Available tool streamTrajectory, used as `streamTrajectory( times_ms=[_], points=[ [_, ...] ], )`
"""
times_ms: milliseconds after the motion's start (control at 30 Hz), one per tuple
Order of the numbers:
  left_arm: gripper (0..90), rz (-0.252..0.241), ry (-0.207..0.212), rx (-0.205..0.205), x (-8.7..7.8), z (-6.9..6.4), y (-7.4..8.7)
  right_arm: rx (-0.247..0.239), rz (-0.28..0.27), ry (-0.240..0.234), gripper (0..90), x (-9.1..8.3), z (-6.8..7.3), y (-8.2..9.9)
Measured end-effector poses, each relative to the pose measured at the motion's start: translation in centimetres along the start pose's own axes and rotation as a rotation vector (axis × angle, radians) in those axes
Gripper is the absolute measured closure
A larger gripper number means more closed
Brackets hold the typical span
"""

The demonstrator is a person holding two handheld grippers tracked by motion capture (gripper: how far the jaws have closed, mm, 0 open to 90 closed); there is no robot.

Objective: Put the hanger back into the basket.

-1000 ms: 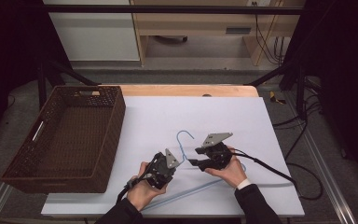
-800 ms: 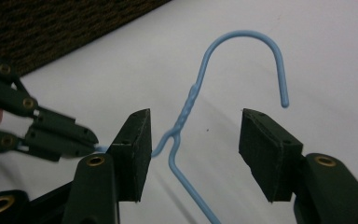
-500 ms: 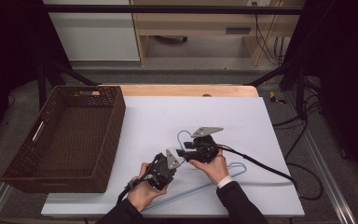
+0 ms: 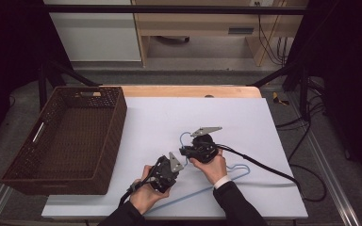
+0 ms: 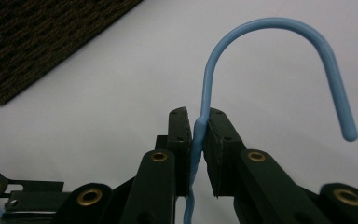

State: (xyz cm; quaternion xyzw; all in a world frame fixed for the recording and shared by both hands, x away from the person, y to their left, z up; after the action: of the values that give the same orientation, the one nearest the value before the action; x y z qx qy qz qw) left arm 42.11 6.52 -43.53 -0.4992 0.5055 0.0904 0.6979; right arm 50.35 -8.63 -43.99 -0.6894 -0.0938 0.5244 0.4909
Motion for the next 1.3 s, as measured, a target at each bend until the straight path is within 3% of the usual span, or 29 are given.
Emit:
streamTrajectory(
  times_ms=[367, 400, 467, 533, 600, 733, 1000, 1300],
  points=[
    [86.5, 0.002, 0.027, -0.007, -0.1, 0.1, 0.0, 0.053, -0.007, -0.011, 84.4, -0.3, 0.1, -0.1],
    [80.9, -0.01, 0.053, -0.019, -0.1, 0.3, -0.1, 0.044, -0.018, -0.013, 84.8, -0.3, 0.1, -0.1],
    [79.1, -0.009, 0.067, -0.019, -0.1, 0.4, -0.2, 0.046, -0.02, -0.013, 84.9, -0.3, 0.1, -0.1],
    [70.6, -0.007, 0.07, -0.018, 0.0, 0.4, -0.2, 0.047, -0.027, -0.018, 85.1, -0.5, 0.2, -0.2],
    [69.4, 0.011, 0.067, -0.018, 0.3, 0.6, -0.3, 0.042, -0.029, -0.016, 85.0, -0.5, 0.2, -0.2],
    [69.6, 0.033, 0.09, -0.026, 1.0, 0.9, -0.4, 0.039, -0.029, -0.014, 85.0, -0.5, 0.3, -0.2],
    [83.1, 0.052, 0.107, -0.031, 1.5, 1.3, -0.5, 0.037, -0.029, -0.019, 85.0, -0.6, 0.3, -0.2],
    [85.8, 0.05, 0.119, -0.067, 1.4, 1.2, -0.6, 0.031, -0.031, -0.017, 84.3, -0.7, 0.3, -0.2]
  ],
)
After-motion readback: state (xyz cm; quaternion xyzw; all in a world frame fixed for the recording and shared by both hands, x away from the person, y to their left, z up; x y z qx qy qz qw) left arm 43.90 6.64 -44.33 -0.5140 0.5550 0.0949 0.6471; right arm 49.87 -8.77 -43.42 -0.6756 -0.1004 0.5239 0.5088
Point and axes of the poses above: each handheld gripper's, and its own axes: x roughly forward along the jaws, y roughly out of its underside, z roughly to its left, the point moved 1 cm from there along x, roughly forward along the jaws, and after that the axes turned 15 degrees about -x, right-handed, at the moved point
